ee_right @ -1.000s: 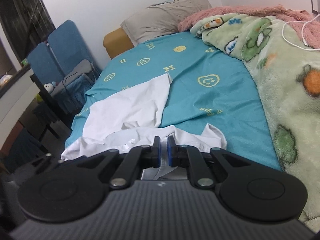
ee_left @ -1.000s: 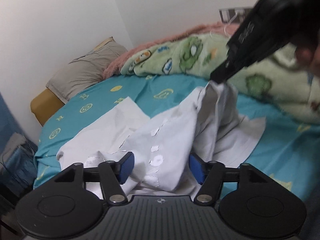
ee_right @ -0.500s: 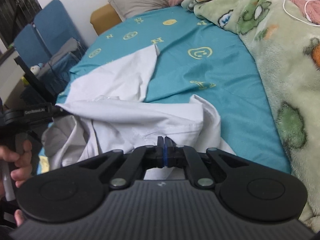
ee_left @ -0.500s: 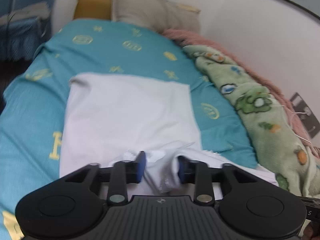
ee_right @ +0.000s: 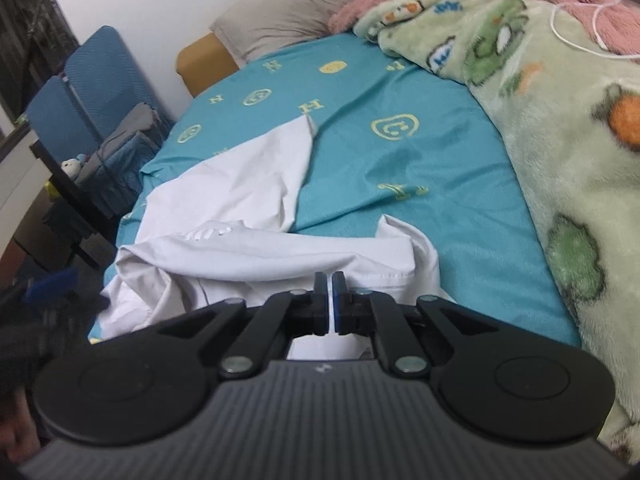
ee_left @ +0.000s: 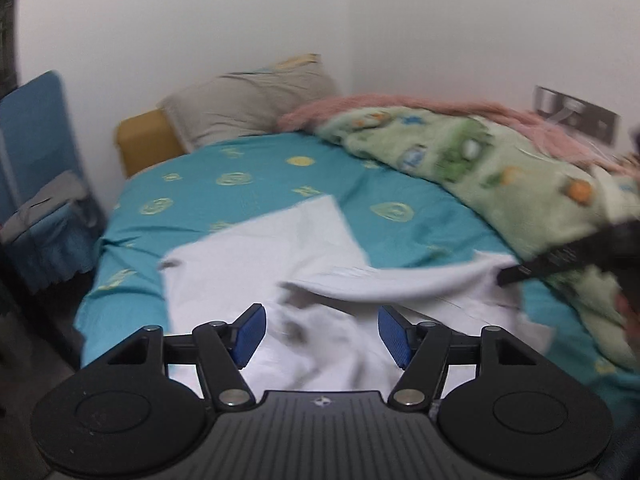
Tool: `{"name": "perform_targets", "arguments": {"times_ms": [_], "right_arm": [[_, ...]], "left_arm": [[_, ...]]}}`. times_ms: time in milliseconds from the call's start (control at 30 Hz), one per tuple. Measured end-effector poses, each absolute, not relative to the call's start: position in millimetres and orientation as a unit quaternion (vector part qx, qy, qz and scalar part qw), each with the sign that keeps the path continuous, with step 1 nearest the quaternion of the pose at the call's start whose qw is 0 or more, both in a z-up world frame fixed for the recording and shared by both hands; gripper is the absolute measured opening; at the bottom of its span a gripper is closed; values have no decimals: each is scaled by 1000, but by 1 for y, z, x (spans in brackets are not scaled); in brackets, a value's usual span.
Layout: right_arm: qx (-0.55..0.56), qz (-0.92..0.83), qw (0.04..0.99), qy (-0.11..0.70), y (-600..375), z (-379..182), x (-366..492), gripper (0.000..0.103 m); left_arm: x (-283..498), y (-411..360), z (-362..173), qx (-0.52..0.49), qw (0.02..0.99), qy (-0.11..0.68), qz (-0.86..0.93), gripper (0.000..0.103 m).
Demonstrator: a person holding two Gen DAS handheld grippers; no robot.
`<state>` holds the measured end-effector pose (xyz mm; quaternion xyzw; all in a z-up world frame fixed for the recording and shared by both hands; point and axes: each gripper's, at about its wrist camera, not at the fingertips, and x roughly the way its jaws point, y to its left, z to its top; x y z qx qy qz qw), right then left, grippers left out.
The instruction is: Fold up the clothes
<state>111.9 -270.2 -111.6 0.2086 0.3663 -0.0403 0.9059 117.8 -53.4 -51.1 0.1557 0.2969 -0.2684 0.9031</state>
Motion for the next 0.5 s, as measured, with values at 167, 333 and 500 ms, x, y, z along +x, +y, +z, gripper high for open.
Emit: {"name": "perform_targets", "arguments": {"times_ms": [167,333,500], "right_arm": [[178,-64,911,367,-267,-109,110,58],[210,-62,916,335,-276,-104,103,79],[206,-44,917,339,-272,-107,108,79]], "left_arm": [[116,-97,-99,210,876,332,-281,60],[114,-119,-134,288,873,299,-255,45],[111,-114,-129,287,888,269,-238,6]]}}
